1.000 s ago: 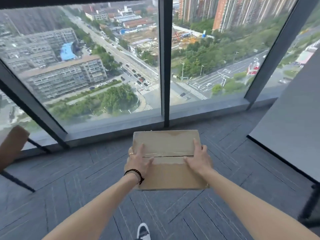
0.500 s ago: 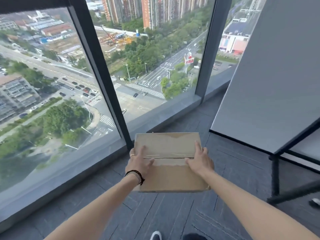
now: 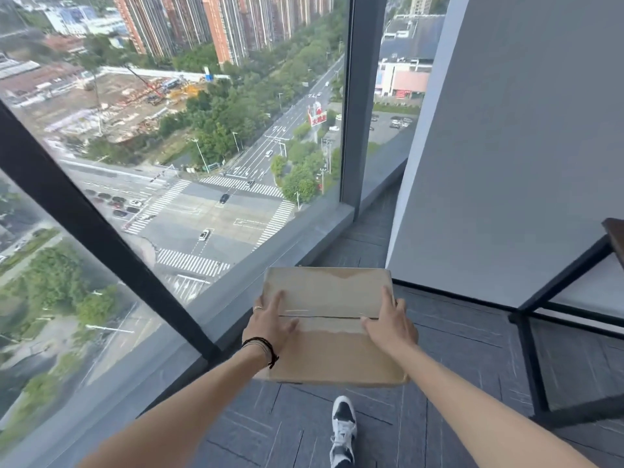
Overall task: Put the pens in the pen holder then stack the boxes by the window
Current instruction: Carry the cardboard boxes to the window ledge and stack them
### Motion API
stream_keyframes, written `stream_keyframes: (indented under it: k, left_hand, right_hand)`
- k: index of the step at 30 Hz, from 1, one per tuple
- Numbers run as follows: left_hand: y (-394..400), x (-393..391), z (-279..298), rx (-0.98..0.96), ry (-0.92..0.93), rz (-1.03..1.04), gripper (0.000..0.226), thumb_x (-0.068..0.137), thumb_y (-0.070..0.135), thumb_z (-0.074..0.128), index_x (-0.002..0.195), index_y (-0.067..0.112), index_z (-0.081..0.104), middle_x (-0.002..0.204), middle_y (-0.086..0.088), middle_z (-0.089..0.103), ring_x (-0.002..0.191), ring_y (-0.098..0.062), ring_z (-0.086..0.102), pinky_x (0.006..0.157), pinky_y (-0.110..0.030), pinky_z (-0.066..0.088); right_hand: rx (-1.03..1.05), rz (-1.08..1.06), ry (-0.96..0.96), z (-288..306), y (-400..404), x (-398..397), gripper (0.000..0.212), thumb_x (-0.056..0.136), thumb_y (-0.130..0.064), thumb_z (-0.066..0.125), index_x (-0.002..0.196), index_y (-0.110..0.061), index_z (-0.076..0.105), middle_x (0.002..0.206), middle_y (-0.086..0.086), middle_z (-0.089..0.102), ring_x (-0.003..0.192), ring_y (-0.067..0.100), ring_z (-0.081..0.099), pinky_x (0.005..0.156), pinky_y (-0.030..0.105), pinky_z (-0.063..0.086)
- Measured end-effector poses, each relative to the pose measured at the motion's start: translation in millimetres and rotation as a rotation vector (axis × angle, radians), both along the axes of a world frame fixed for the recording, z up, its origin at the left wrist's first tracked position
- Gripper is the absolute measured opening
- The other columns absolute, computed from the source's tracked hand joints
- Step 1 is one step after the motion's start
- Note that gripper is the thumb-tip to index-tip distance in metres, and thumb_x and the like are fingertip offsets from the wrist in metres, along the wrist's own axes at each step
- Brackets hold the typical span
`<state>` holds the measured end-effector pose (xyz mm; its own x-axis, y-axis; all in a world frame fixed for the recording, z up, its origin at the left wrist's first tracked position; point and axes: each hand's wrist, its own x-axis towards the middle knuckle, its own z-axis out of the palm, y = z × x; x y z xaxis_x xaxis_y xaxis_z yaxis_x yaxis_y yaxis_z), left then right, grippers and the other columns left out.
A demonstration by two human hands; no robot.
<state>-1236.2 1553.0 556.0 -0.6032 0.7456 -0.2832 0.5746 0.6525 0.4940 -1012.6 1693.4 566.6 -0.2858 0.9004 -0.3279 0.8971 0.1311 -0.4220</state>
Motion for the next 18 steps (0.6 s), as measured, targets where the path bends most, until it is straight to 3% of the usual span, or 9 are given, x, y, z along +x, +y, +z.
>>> stream_keyframes:
  k: [5, 9, 15, 18]
  left_hand:
    - [110, -41, -2, -0.001, -0.019, -0.022, 0.068, 0.091, 0.051, 0.061, 0.149, 0.045, 0.027, 0.164, -0.015, 0.014, 0.133, -0.032, 0.05, 0.102, -0.044, 0.049]
    - [189, -67, 4, 0.006, -0.03, -0.049, 0.068, 0.091, 0.047, 0.064, 0.15, 0.042, 0.028, 0.164, -0.018, 0.012, 0.139, -0.032, 0.044, 0.105, -0.043, 0.044]
    - [288, -115, -1, -0.013, -0.029, -0.105, 0.07, 0.091, 0.045, 0.065, 0.151, 0.041, 0.028, 0.164, -0.02, 0.015, 0.149, -0.031, 0.028, 0.113, -0.044, 0.037]
    - [344, -141, -9, -0.033, -0.025, -0.143, 0.068, 0.092, 0.044, 0.064, 0.15, 0.04, 0.029, 0.162, -0.019, 0.018, 0.143, -0.034, 0.038, 0.109, -0.043, 0.04]
  right_hand:
    - [-0.056, -0.027, 0.017, -7, 102, -32, 0.086, 0.092, -0.044, 0.06, 0.159, -0.032, 0.009, 0.14, 0.01, 0.035, 0.087, 0.029, 0.055, 0.077, 0.039, 0.052]
    - [-0.058, -0.051, 0.025, 3, 177, -57, 0.087, 0.092, -0.042, 0.062, 0.16, -0.032, 0.009, 0.145, 0.01, 0.033, 0.104, 0.034, 0.062, 0.081, 0.039, 0.052]
    - [-0.082, -0.077, 0.043, -6, 271, -95, 0.083, 0.093, -0.037, 0.057, 0.159, -0.033, 0.008, 0.146, 0.009, 0.033, 0.092, 0.031, 0.063, 0.08, 0.042, 0.057]
    - [-0.098, -0.104, 0.03, -17, 318, -116, 0.081, 0.092, -0.031, 0.054, 0.158, -0.034, 0.007, 0.143, 0.01, 0.034, 0.092, 0.032, 0.063, 0.082, 0.045, 0.058]
